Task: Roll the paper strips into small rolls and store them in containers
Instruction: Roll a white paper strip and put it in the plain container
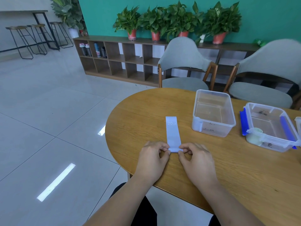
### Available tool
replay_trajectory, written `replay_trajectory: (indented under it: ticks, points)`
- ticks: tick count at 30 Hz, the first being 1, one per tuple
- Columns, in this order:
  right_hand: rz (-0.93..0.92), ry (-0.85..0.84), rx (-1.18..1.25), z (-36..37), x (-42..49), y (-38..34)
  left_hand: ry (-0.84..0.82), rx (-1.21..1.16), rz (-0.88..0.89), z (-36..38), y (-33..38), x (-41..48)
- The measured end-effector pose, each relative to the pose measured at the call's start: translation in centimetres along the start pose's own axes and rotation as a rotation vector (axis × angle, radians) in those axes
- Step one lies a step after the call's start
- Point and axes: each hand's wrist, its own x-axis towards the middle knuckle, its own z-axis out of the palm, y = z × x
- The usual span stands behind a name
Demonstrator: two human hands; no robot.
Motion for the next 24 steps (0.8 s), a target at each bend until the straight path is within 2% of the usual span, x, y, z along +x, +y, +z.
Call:
replay_trajectory:
  ticks: [11, 17, 24]
  points:
    - [-0.035, -0.016, -0.071, 0.20, 0.11, 0.41, 0.006, 0.013, 0.040, 0.37, -0.36, 0.06]
    - [0.021, -0.025, 0.023, -0.13, 0.08, 0.09, 0.003, 0.004, 0.031, 0.21, -0.23, 0.04]
    - [0.003, -0.007, -0.004, 0.00, 0.16, 0.21, 0.030, 0.036, 0.062, 0.48, -0.59, 0.17]
